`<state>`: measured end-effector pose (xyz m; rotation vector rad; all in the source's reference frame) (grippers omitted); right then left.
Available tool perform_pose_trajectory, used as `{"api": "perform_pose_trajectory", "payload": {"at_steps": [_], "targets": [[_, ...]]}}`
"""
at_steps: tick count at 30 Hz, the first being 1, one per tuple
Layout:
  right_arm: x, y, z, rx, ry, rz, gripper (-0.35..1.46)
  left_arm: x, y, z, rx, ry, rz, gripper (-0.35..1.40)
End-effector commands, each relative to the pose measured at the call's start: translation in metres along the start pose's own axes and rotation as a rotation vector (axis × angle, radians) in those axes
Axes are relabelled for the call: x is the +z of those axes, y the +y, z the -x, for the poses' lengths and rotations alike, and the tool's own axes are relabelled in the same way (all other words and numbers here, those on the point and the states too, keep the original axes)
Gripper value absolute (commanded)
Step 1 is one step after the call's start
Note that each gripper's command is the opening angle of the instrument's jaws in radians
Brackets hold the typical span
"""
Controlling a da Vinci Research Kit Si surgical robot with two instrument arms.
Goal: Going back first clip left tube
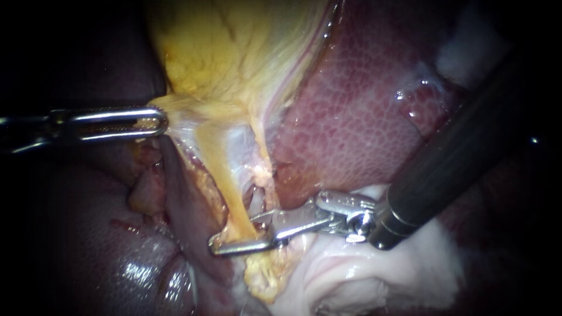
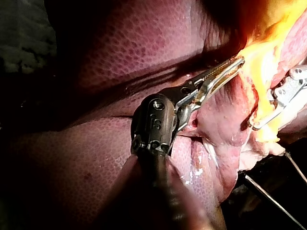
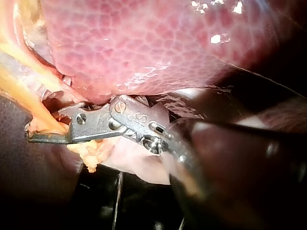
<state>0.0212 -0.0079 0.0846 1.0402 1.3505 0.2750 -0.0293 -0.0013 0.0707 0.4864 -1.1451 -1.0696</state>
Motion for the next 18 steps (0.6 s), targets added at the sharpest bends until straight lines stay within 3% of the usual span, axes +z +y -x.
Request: {"api": "perform_pose_trajectory", "payload": {"at_steps": [1, 5, 9, 10, 14, 18], "targets": [[0.0000, 0.0000, 0.0000, 0.000, 0.000, -0.001, -0.35, 0.0000, 0.0000, 0.0000, 0.001, 0.000, 0.000, -0.35], [0.0002, -0.0001, 0.0000, 0.004, -0.002, -0.006, -0.35, 0.0000, 0.0000, -0.0001, 0.001, 0.000, 0.000, -0.35], [0.0007, 0.0010, -0.0003, 0.003, 0.043, 0.040, 0.48, 0.0001, 0.0000, -0.0002, 0.001, -0.001, 0.001, -0.35], [0.0009, 0.0017, -0.0005, -0.008, 0.057, 0.067, 0.55, 0.0001, 0.0000, -0.0002, 0.002, -0.001, 0.001, -0.35], [0.0004, 0.0034, -0.0006, -0.026, 0.085, 0.125, 0.60, 0.0001, -0.0001, -0.0003, 0.002, -0.001, 0.002, -0.35], [-0.0011, 0.0038, -0.0010, -0.049, 0.086, 0.133, 0.60, 0.0001, -0.0001, -0.0003, 0.002, -0.001, 0.002, -0.35]]}}
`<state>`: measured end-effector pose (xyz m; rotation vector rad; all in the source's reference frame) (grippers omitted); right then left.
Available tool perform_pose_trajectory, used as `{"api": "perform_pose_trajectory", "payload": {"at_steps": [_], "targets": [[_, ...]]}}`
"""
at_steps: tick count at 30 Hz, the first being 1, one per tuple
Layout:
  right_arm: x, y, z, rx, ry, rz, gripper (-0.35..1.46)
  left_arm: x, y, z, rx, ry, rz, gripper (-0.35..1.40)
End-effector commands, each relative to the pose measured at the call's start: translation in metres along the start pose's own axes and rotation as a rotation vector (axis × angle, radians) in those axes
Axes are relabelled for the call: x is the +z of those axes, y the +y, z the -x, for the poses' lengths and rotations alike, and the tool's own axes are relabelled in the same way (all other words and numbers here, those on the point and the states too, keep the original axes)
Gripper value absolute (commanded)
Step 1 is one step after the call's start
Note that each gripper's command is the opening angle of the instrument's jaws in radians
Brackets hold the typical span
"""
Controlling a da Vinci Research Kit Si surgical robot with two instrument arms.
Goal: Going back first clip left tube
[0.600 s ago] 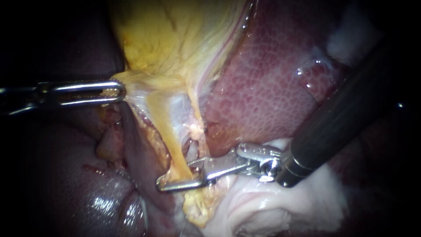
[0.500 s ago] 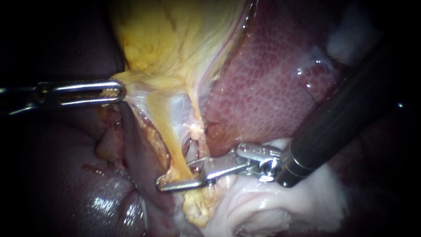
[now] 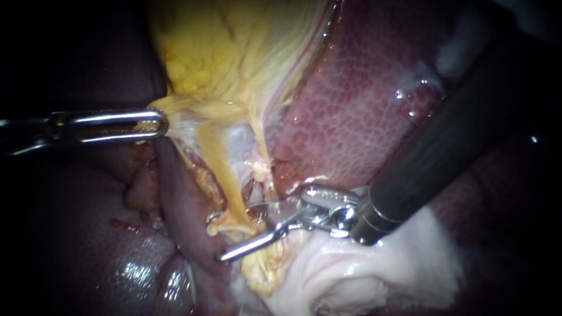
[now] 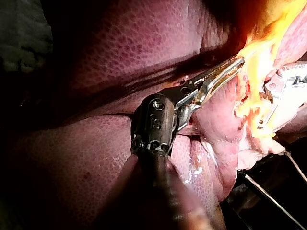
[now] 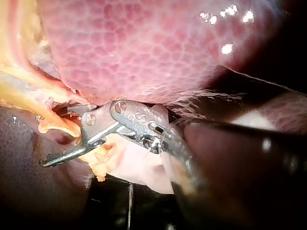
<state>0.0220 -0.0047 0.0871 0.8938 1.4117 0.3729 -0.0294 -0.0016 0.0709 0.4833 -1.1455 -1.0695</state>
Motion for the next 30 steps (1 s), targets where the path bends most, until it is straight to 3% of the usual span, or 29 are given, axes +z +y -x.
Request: {"api": "perform_pose_trajectory", "payload": {"at_steps": [1, 7, 17, 21, 26, 30], "targets": [[-0.0004, -0.0001, -0.0005, -0.007, 0.001, -0.001, 0.60, 0.0000, 0.0000, 0.0000, 0.000, 0.000, 0.000, -0.35], [-0.0023, -0.0008, -0.0021, -0.036, 0.004, 0.000, 0.60, 0.0000, 0.0000, 0.0000, 0.000, 0.000, 0.000, -0.35], [-0.0050, -0.0025, -0.0029, -0.035, 0.005, -0.007, 0.60, -0.0002, 0.0001, -0.0001, 0.001, 0.000, 0.000, -0.35], [-0.0063, -0.0040, -0.0037, -0.048, 0.005, -0.013, 0.60, -0.0002, 0.0001, -0.0001, 0.001, 0.000, 0.000, -0.35], [-0.0098, -0.0064, -0.0064, -0.076, 0.014, 0.014, 0.60, -0.0002, 0.0001, -0.0002, 0.001, 0.000, 0.000, -0.35], [-0.0138, -0.0084, -0.0092, -0.091, -0.010, 0.059, 0.60, 0.0000, 0.0000, -0.0004, 0.002, -0.001, 0.002, -0.35]]}}
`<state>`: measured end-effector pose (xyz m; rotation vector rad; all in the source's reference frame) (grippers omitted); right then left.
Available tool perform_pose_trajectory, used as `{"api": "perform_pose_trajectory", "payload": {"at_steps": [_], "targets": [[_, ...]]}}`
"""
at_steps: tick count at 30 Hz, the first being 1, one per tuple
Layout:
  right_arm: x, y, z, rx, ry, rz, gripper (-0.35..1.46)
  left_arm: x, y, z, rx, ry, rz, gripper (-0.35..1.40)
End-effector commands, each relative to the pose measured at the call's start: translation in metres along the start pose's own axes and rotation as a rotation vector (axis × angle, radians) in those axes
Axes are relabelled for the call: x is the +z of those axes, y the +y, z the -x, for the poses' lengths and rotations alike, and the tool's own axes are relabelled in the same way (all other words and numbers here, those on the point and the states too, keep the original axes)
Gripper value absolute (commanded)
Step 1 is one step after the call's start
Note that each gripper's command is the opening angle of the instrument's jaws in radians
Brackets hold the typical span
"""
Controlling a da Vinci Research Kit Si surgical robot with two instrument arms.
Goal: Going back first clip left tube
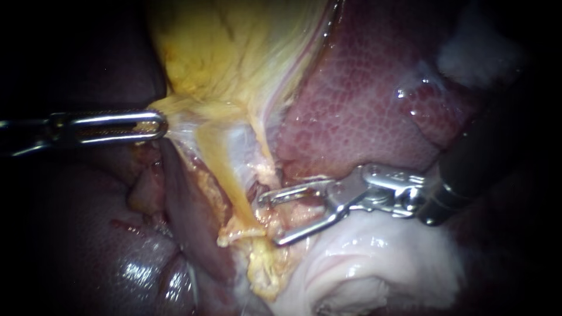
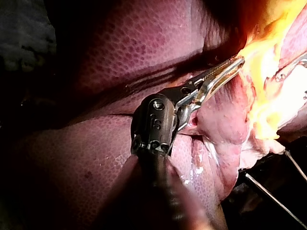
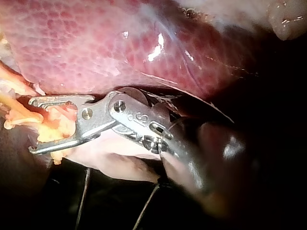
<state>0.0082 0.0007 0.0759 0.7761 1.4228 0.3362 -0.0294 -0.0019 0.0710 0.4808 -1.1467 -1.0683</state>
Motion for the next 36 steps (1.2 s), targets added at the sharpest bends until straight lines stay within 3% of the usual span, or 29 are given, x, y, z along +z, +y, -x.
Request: {"api": "perform_pose_trajectory", "payload": {"at_steps": [1, 5, 9, 15, 24, 36], "targets": [[-0.0008, -0.0003, -0.0006, -0.003, -0.010, 0.009, 0.60, 0.0001, 0.0000, -0.0001, 0.000, 0.000, 0.002, -0.35], [-0.0036, -0.0012, -0.0031, -0.014, -0.026, 0.044, 0.60, 0.0006, -0.0001, -0.0004, 0.002, -0.002, 0.006, -0.35], [-0.0052, -0.0021, -0.0044, -0.018, -0.036, 0.053, 0.60, 0.0015, -0.0003, -0.0013, 0.006, -0.002, 0.002, -0.35], [-0.0058, -0.0030, -0.0049, -0.016, -0.039, 0.055, 0.60, 0.0052, -0.0009, -0.0038, 0.021, 0.003, -0.024, -0.35], [-0.0056, -0.0039, -0.0055, -0.007, -0.035, 0.048, 0.60, 0.0116, -0.0013, -0.0070, 0.023, 0.046, -0.052, -0.35], [-0.0055, -0.0039, -0.0057, 0.000, -0.031, 0.048, 0.60, 0.0124, -0.0015, -0.0069, 0.019, 0.052, -0.057, -0.35]]}}
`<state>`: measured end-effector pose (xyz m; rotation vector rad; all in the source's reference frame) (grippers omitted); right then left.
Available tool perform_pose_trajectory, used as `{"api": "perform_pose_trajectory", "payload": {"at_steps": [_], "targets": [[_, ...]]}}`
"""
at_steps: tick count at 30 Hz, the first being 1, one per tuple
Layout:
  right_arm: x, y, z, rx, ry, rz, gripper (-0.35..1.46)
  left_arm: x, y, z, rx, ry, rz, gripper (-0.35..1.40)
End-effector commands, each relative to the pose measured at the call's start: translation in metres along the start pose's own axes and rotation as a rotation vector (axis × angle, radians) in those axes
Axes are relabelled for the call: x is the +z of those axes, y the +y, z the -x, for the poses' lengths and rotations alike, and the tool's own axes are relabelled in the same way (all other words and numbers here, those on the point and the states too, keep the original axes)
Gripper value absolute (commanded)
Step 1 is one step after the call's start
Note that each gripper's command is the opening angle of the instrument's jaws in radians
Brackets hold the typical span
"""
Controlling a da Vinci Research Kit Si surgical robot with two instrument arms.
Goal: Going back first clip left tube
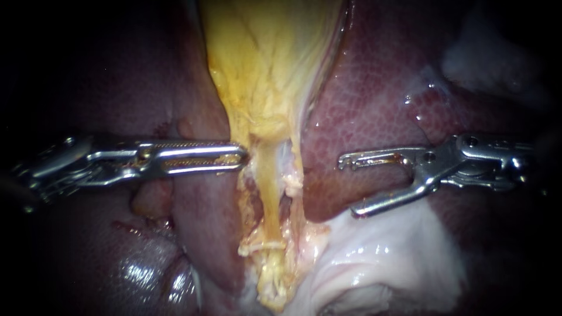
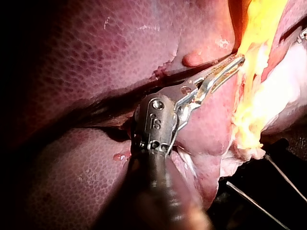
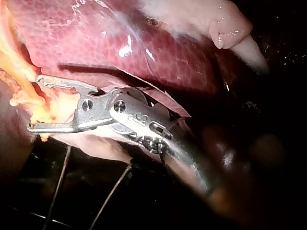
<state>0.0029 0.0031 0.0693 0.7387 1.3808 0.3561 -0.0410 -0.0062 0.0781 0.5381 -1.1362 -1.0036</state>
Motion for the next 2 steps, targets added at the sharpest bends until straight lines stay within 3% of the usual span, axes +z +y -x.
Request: {"api": "perform_pose_trajectory", "payload": {"at_steps": [1, 2], "targets": [[0.0000, 0.0000, 0.0000, 0.000, 0.000, 0.000, 0.60, -0.0001, 0.0000, 0.0000, 0.000, 0.001, -0.001, -0.35], [0.0000, 0.0000, 0.0000, 0.000, 0.000, 0.000, 0.60, -0.0001, 0.0000, 0.0000, 0.000, 0.001, -0.001, -0.35]]}}
